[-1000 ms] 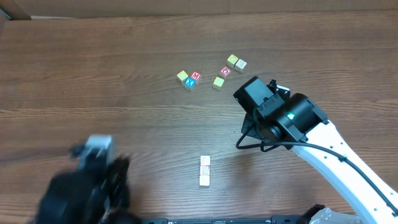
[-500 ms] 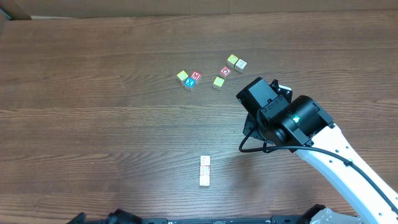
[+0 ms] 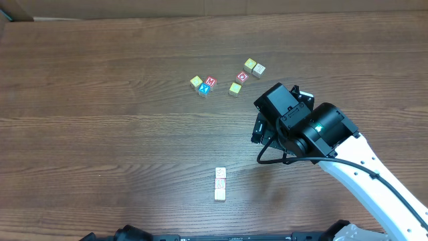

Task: Flip 3 blocks

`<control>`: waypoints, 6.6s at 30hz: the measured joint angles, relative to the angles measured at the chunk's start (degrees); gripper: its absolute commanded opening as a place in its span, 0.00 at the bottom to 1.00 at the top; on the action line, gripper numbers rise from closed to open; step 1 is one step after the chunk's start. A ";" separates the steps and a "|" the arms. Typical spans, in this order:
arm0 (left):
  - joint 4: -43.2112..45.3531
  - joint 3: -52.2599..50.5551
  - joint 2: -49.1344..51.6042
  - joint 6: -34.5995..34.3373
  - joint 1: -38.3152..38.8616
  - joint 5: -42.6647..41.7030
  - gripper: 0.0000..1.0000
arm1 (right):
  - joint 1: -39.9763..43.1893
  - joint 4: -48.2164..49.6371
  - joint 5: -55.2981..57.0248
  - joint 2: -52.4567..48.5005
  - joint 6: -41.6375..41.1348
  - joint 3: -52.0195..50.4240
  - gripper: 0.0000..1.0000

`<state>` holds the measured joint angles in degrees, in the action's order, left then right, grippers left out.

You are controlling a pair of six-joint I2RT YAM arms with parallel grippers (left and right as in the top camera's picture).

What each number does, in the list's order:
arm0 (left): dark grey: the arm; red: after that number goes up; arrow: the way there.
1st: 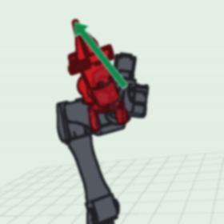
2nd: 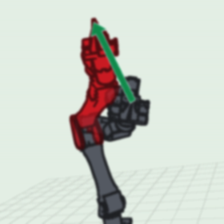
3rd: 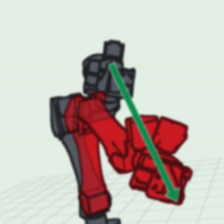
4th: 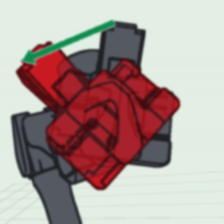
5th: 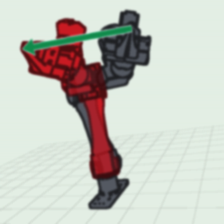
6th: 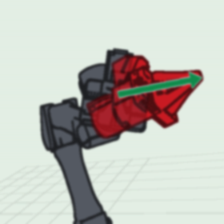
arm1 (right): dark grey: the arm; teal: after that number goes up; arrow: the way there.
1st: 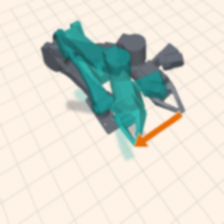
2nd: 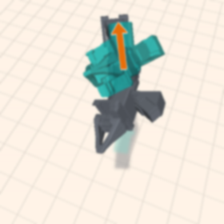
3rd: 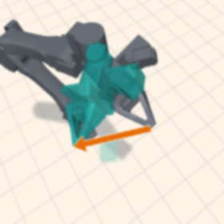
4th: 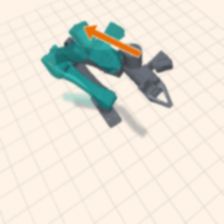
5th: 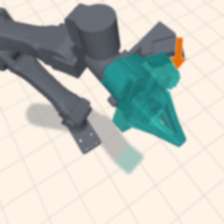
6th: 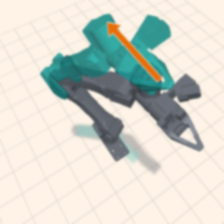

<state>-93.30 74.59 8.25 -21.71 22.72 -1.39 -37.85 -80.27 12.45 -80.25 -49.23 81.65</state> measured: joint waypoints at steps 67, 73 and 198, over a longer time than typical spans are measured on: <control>-0.17 0.00 0.00 -0.48 0.00 -0.57 1.00 | 22.99 42.10 11.76 70.07 14.49 -43.58 1.00; -0.17 0.00 0.00 -0.52 0.00 -0.59 1.00 | 28.55 62.18 1.20 77.29 14.80 -65.55 1.00; 90.01 -74.10 -7.39 20.87 -25.70 -10.36 1.00 | 33.38 75.14 -13.57 79.41 45.86 -80.59 1.00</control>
<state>-3.29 0.49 0.86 -0.84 -2.98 -11.75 -4.47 -5.13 -1.13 -0.84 -3.38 1.06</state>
